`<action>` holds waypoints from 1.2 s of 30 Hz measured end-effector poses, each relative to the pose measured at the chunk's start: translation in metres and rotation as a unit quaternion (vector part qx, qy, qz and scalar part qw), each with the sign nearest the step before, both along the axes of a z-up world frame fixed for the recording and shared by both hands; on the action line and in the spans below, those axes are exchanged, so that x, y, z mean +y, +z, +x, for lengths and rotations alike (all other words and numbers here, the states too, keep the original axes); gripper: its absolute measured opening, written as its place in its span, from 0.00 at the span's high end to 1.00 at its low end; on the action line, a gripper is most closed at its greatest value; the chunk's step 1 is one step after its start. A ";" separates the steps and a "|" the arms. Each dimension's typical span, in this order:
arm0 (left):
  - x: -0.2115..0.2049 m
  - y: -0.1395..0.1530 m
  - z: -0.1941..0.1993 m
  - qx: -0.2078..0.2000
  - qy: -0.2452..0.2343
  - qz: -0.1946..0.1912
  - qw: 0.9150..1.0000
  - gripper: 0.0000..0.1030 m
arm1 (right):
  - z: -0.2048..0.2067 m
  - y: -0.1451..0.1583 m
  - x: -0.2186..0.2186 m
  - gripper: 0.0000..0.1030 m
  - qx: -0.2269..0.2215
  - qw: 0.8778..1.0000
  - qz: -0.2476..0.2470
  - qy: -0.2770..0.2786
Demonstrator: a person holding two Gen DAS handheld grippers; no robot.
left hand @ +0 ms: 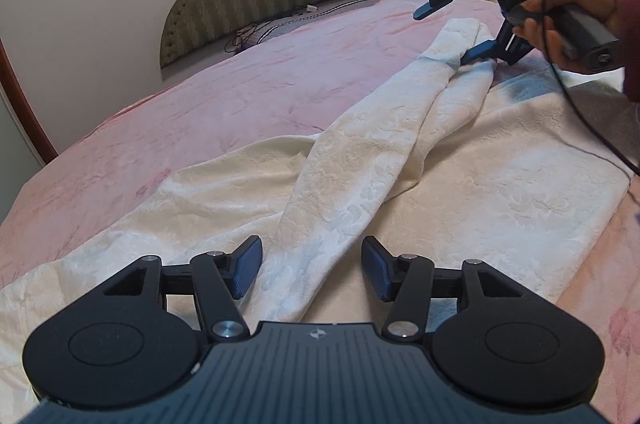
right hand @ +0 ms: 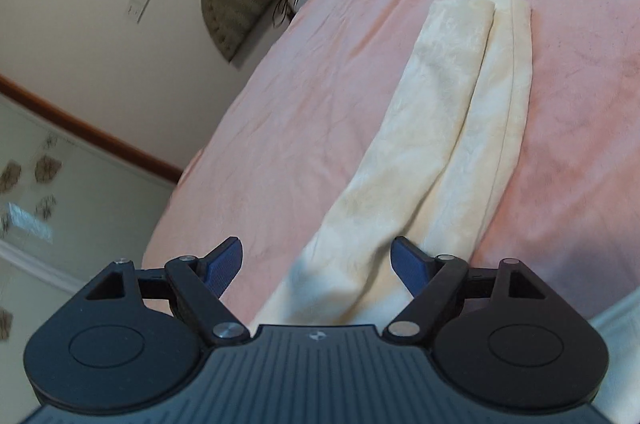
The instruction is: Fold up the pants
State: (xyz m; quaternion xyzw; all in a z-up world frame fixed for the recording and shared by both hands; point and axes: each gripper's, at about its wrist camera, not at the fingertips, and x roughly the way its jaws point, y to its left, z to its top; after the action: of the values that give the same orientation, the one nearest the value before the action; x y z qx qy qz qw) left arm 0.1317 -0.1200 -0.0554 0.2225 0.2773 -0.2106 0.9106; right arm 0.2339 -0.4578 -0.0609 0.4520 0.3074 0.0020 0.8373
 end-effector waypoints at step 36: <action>-0.002 0.048 -0.013 -0.084 0.030 -0.051 0.995 0.96 | -0.094 0.112 -0.060 0.93 -0.169 0.981 -0.015 -0.090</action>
State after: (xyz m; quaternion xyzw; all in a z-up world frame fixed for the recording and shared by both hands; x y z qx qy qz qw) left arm 0.1188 -0.1220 -0.0072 0.1840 0.1952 -0.1779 0.9468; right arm 0.1401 -0.5178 0.0508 0.4583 0.1191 -0.0014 0.8808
